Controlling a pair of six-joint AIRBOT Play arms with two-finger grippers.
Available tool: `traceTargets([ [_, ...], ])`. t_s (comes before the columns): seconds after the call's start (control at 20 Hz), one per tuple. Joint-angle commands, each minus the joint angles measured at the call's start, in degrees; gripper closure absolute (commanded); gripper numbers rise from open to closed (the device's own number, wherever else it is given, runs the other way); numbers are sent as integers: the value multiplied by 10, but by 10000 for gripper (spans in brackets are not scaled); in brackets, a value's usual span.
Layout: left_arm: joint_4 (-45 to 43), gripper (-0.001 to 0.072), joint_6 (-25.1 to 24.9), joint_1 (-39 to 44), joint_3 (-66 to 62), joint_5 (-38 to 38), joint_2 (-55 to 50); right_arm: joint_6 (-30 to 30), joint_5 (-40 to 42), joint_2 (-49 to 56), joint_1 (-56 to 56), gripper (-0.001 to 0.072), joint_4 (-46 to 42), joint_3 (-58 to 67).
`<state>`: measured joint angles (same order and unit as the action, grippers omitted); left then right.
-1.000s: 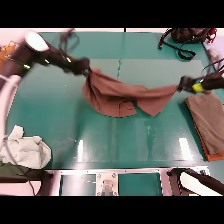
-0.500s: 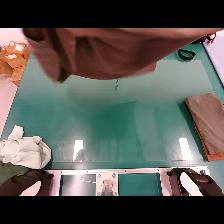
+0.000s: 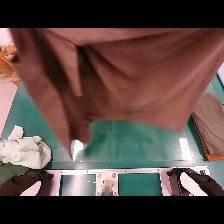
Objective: Fold the shirts.
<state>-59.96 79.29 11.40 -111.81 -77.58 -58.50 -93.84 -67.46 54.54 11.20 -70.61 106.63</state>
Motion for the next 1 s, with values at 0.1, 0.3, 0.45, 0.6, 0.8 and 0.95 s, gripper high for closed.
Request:
traceTargets([
  [0.1, -3, 678, -40, 0, 150, 25, -144, 31, 5, 163, -2, 698, 42, -84],
  [0.3, -1, 678, -44, -1, 197, 119, -345, 50, 63, 316, -21, 698, 43, -173],
  [0.45, 5, 676, -43, -3, 186, 200, -443, 50, 83, 428, -40, 698, 63, -179],
  [0.6, 2, 212, -37, -5, 181, 241, -467, 51, 105, 480, -47, 661, 67, -179],
  [0.8, -40, 208, -37, -49, 97, 75, -466, 67, 6, 468, 9, 328, 59, -134],
  [0.95, -61, 208, -28, -84, 34, -66, -466, 80, -103, 439, 68, 342, 50, -135],
])
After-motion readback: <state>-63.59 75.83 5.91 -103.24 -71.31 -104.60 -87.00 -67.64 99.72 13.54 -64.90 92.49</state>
